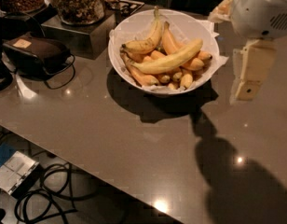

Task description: Pick banana from white bowl

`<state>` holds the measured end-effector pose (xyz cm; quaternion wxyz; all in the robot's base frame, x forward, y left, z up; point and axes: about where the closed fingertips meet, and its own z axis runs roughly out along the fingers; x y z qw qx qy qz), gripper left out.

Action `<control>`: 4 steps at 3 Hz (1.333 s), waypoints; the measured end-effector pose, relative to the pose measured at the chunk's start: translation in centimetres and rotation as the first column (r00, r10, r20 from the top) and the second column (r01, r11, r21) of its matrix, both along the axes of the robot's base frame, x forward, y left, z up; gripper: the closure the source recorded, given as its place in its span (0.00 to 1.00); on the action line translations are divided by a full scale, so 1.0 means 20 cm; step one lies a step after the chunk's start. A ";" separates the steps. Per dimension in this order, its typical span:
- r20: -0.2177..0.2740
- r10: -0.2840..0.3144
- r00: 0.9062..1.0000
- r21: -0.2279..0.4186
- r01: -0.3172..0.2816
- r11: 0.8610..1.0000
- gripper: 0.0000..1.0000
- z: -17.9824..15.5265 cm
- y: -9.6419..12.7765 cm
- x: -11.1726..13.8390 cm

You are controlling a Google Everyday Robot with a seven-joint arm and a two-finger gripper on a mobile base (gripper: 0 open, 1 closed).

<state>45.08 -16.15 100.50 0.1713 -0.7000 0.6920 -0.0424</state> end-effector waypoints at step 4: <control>0.037 0.076 0.996 -0.034 -0.075 0.997 0.00 -0.03 0.20 0.23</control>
Offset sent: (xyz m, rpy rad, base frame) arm 0.0104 0.0216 -0.0003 -0.0429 -0.0059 0.0799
